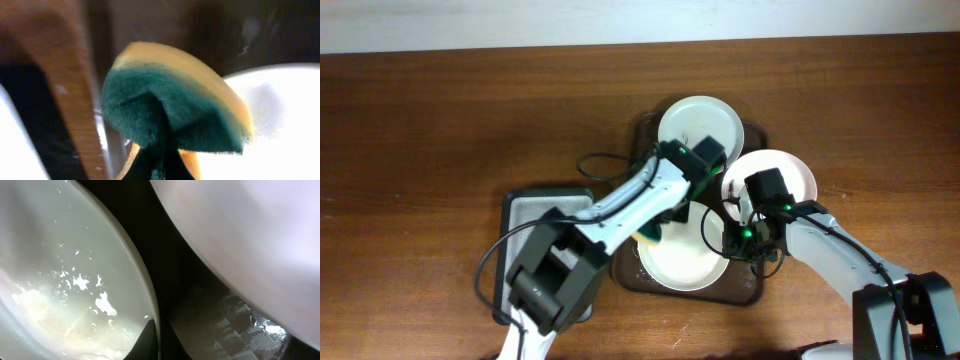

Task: Clean dirty plates on tray and stack at the side
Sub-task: 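Return the sponge to the grey tray with the left gripper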

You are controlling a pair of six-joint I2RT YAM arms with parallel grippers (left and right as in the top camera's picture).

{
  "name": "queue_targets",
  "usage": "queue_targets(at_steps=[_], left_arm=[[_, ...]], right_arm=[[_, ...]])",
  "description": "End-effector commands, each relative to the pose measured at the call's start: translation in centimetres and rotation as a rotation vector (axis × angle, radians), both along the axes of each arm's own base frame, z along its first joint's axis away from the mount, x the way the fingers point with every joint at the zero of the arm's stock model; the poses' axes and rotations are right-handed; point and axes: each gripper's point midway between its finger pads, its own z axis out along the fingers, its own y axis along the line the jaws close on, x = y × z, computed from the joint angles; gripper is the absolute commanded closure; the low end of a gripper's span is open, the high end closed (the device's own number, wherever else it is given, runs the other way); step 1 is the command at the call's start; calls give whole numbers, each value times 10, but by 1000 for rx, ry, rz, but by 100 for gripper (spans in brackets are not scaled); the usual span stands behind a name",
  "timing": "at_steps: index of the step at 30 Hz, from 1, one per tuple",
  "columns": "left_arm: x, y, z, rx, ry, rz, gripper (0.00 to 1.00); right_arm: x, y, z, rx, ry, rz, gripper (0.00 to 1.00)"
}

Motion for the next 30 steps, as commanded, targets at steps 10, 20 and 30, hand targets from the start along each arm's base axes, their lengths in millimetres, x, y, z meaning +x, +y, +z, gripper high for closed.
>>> queue_targets(at_steps=[10, 20, 30], left_arm=[[-13, 207, 115, -223, -35, 313, 100], [-38, 200, 32, -298, 59, 279, 54], [-37, 199, 85, -352, -132, 245, 0]], right_arm=[[16, -29, 112, -253, -236, 25, 96], [23, -48, 169, -551, -353, 19, 96], [19, -22, 214, -830, -597, 153, 96]])
